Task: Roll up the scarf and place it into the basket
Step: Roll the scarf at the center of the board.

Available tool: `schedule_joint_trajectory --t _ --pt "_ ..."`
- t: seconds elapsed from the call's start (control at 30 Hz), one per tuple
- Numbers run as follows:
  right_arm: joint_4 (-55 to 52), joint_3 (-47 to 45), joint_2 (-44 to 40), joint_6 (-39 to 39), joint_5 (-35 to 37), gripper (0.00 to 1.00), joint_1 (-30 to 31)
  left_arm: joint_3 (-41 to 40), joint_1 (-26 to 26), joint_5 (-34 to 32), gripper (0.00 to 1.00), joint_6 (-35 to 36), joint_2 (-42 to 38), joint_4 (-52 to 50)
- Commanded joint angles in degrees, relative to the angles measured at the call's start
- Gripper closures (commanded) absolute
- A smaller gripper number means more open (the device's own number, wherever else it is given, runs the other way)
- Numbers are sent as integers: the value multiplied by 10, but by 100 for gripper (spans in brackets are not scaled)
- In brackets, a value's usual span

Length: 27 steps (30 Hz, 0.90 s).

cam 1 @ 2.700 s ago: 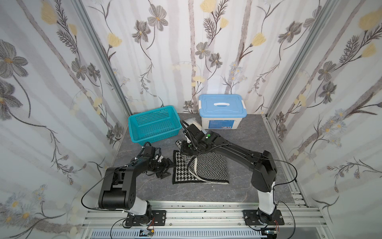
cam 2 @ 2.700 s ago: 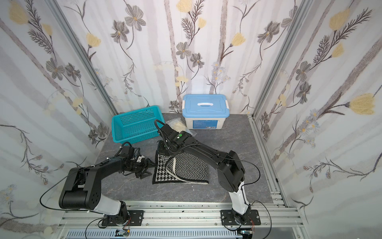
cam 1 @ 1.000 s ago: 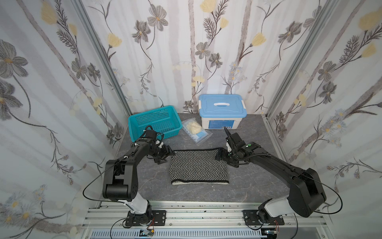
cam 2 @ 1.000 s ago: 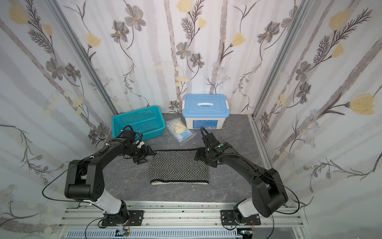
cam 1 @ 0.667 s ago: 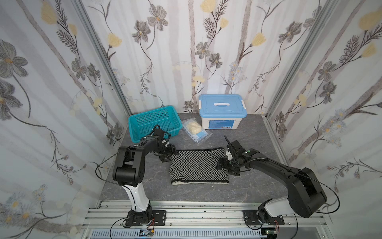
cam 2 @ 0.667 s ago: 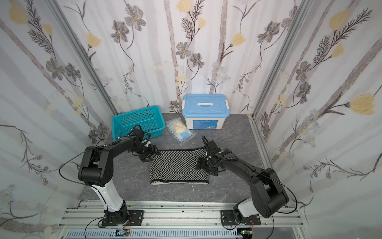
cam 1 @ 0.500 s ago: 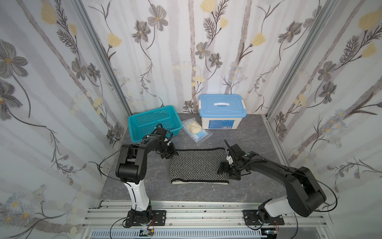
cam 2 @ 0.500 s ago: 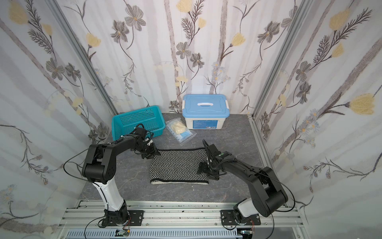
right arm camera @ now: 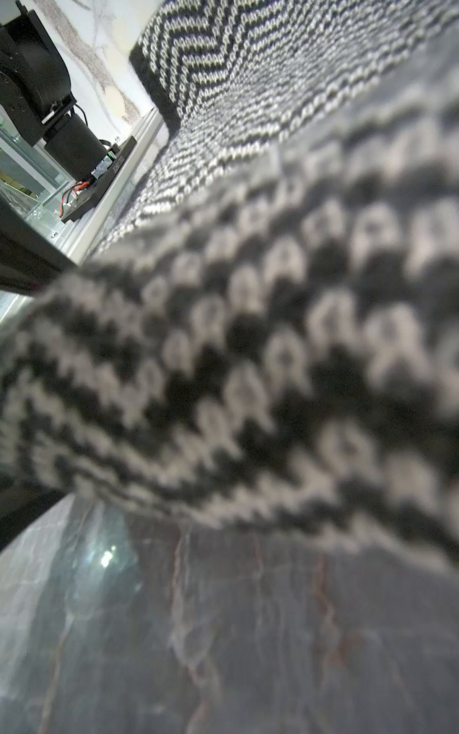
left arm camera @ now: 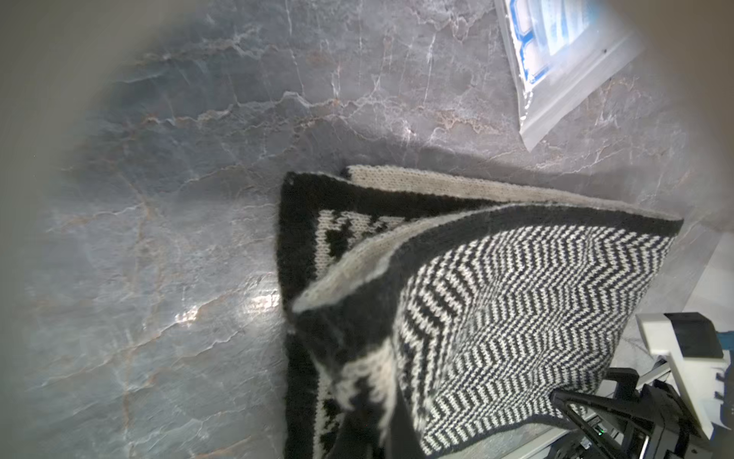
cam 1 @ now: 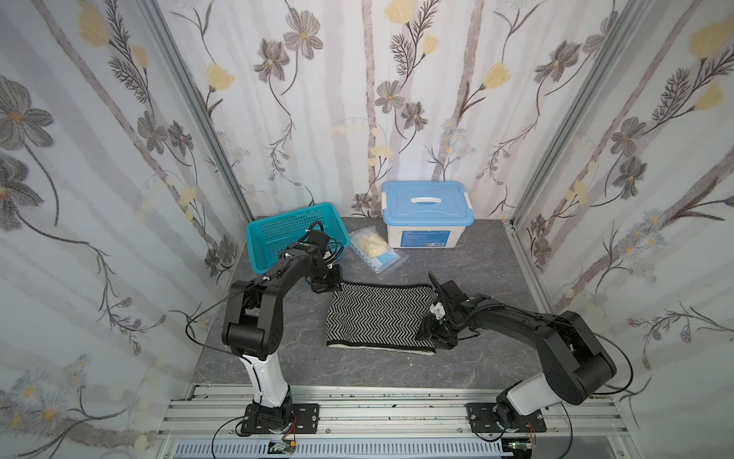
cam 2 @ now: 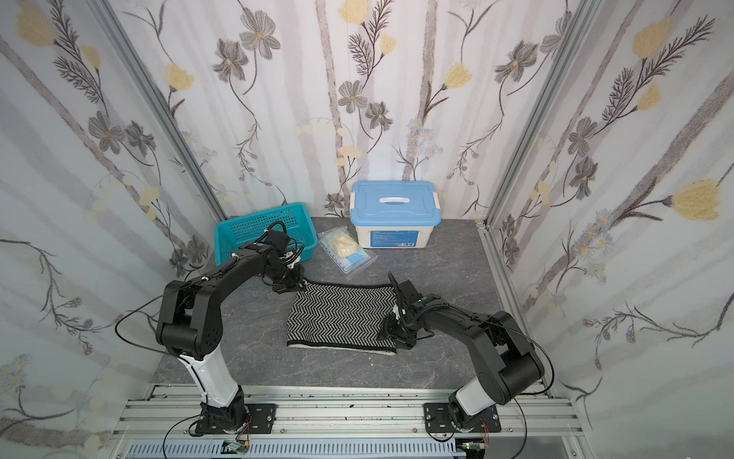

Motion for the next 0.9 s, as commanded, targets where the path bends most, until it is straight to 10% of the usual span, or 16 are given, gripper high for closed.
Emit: schedule_joint_trajectory --t 0.0,0.37,0.6,0.87 --pt "13 -5 15 0 40 39 -2 21 -9 -22 100 44 -5 -47" --pt "-18 9 2 -6 51 31 -9 114 -1 -44 100 61 121 -85" --pt "-117 96 -59 -25 114 30 -31 154 1 -118 31 59 58 -139" --pt "-81 186 8 -35 101 29 -75 71 -80 -81 29 -12 -61 -121"
